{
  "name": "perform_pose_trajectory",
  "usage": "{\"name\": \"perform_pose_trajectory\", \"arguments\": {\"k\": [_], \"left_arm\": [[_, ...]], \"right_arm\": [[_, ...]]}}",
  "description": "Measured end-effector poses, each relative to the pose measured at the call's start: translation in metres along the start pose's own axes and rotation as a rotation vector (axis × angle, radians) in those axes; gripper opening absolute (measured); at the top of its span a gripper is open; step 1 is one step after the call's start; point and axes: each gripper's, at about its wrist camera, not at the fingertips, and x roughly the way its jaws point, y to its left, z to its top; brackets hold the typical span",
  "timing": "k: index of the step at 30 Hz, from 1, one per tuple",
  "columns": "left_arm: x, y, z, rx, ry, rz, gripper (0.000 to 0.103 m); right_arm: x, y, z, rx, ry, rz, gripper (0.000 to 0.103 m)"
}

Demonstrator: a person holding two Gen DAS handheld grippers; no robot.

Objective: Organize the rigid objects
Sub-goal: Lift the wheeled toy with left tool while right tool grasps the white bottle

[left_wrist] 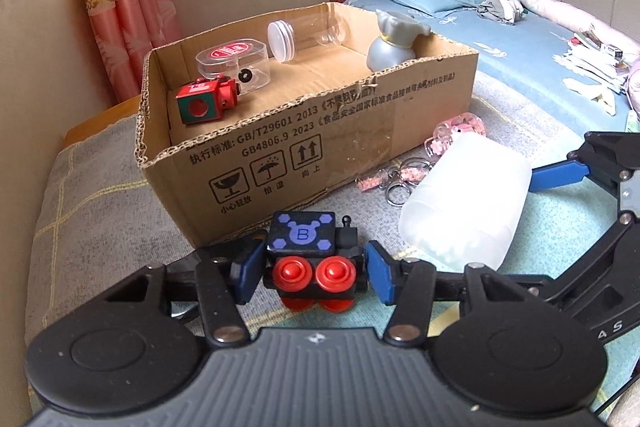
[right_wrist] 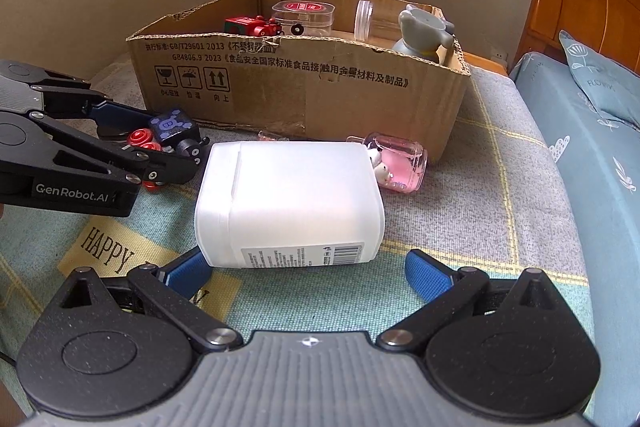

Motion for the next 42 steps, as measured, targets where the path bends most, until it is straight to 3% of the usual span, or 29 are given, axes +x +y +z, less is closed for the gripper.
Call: {"name": "perform_pose_trajectory", "arguments": {"k": [13, 21, 25, 32, 42], "left_arm": [[-0.041, 0.004, -0.040, -0.087, 0.029, 0.001, 0.054], [-0.028, 0.000, -0.037, -0.033, 0.028, -0.005, 0.059], [-0.027, 0.002, -0.036, -0.046, 0.031, -0.019, 0.055], [-0.032, 0.019, -0.043, -0.149, 0.042, 0.050, 0.053], [-0.034, 0.012, -0.042, -0.063, 0.055, 0.053, 0.062]], "right_arm": [[-0.001, 0.001, -0.002, -0.002, -0.005, 0.001, 0.103], [0.000, 0.000, -0.002, -0.002, -0.004, 0.002, 0.103], [0.000, 0.000, -0.002, -0.002, -0.004, 0.002, 0.103], [0.001, 0.002, 0.004, -0.005, 0.025, 0.010, 0.103], [0.005, 0.014, 0.033, -0.063, 0.028, 0.061, 0.103]]}}
